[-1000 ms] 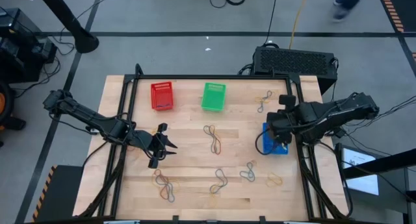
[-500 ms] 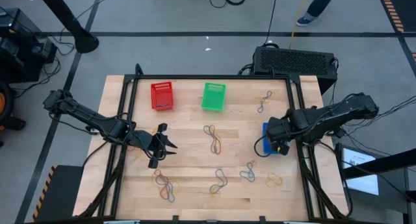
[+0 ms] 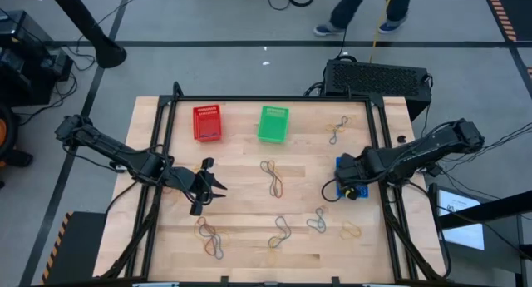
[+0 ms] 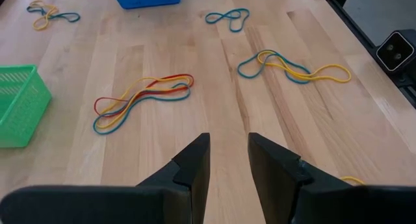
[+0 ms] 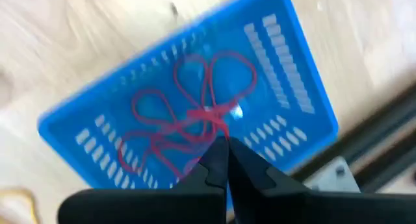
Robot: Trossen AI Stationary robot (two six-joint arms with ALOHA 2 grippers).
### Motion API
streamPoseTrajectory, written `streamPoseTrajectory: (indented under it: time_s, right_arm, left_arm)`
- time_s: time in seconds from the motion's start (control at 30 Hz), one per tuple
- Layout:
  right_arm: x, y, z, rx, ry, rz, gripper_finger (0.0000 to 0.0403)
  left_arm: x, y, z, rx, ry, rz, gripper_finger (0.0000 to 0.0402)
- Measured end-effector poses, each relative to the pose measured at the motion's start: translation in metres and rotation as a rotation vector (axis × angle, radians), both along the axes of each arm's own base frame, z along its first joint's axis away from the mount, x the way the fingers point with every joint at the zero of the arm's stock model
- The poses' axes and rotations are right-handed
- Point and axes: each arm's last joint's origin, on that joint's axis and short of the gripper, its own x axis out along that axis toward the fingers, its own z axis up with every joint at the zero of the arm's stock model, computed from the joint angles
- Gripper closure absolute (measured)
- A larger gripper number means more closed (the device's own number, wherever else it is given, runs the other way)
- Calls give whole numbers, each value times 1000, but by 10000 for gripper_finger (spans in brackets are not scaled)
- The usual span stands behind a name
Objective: Sort rubber bands into baskets
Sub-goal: Put the red rubber band into the blue bin
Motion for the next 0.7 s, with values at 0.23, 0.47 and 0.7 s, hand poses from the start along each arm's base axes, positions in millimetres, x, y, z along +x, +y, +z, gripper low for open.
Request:
streamPoseTrajectory:
  time_s: [0.23,0.47,0.7]
  right_arm:
    - [2,-10,0,-48,-12,-39,394]
    - [2,-16,0,-18,5,-97,339]
    - [8,-17,15,55,-11,-90,297]
  left_arm:
    - [0,0,0,0,0,0,291]
    - [0,0,0,0,0,1,291]
    - [0,0,0,0,0,1,291]
